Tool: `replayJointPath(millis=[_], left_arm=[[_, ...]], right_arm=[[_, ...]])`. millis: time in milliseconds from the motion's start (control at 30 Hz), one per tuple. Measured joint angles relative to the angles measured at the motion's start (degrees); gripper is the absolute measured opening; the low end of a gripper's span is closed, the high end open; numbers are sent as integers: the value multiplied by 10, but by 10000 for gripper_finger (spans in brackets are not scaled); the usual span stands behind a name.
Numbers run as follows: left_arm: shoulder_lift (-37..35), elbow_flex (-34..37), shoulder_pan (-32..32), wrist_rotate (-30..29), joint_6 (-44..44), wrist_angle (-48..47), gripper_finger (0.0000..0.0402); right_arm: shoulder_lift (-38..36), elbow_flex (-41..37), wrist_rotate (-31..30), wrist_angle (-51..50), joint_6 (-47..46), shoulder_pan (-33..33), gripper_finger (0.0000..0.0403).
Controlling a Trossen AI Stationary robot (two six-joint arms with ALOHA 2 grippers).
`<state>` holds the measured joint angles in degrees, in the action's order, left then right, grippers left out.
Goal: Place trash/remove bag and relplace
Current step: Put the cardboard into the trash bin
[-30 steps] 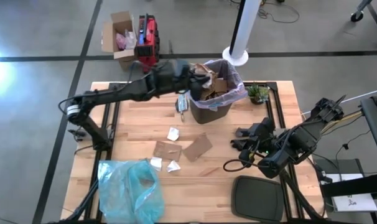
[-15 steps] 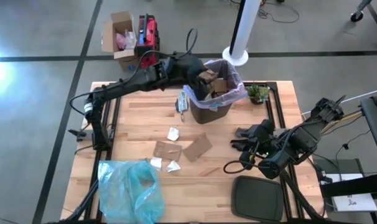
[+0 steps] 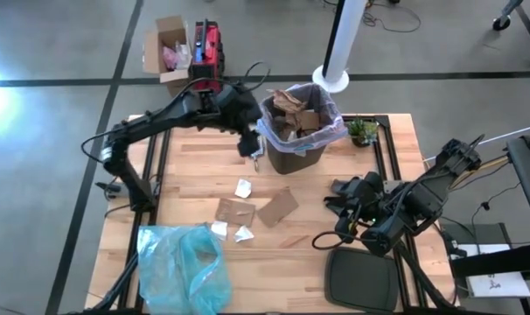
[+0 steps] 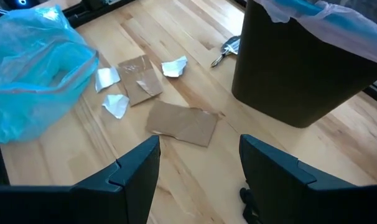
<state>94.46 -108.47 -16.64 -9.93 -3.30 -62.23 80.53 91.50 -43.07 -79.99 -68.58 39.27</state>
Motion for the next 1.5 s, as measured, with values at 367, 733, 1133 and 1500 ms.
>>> replayJointPath(millis=[367, 733, 1133, 1500], left_arm=[[-188, 422, 1, 9, 103, 317, 255], [-104, 671, -11, -57, 213, 694, 247], [102, 584, -58, -104, 216, 752, 223], [119, 649, 44, -64, 283, 738, 183]], right_arm=[[32, -1, 15, 10, -39, 9, 206], [56, -2, 15, 60, -59, 9, 206], [108, -2, 60, 135, -65, 9, 206], [132, -2, 115, 152, -45, 11, 206]])
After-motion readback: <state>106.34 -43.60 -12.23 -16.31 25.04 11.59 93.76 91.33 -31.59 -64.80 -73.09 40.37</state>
